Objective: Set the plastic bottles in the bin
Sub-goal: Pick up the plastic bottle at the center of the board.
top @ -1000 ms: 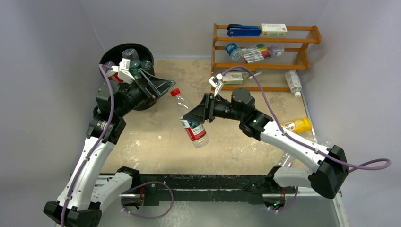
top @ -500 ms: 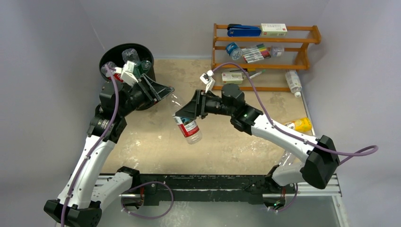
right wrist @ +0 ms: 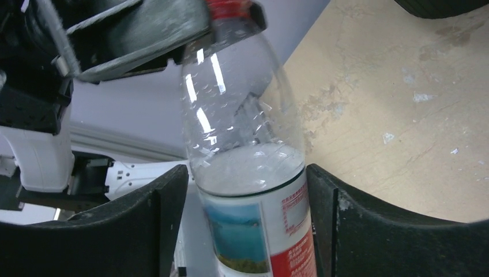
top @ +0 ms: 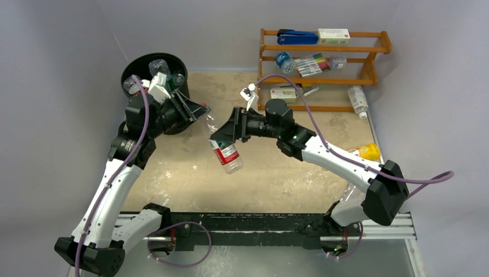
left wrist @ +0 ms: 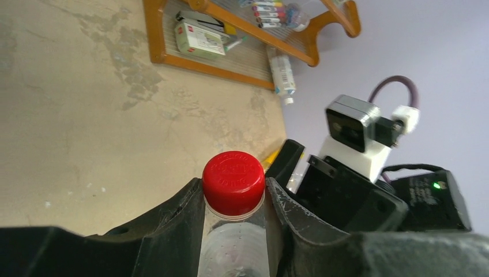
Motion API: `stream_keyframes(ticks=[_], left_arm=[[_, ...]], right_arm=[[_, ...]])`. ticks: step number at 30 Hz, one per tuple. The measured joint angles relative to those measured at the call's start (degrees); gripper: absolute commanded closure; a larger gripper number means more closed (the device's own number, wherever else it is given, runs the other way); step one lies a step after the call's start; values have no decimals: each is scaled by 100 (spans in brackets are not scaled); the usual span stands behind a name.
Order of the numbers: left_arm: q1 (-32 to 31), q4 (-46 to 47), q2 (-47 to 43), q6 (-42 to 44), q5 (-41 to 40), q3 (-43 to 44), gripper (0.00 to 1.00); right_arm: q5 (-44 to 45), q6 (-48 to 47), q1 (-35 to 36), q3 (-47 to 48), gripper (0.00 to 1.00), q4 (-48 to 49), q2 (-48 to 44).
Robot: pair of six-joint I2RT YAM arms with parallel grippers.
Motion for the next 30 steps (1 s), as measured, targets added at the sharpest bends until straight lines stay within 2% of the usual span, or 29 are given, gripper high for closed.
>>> stream_keyframes(ticks=[2,8,14,24,30], left_arm=[[-4,-129,155,70,-55,160,82],[-15,-549,730,446,-238,846,81],[-13,-1054,1172,964,-634,1532,81],[28,-2063,2367,1930,-1655,3759,81],[654,-2439,3093,2267,-1952,5125,81]], right_arm=[[2,-7,2,-4,9,4,-44],[87,-50,7,-197,2,-39,-533],[232,-136,24,-424,0,-348,-1252],[514,-212,26,-1298,0,-986,-2428],[605,-195,26,-1626,0,-1215,-2647]])
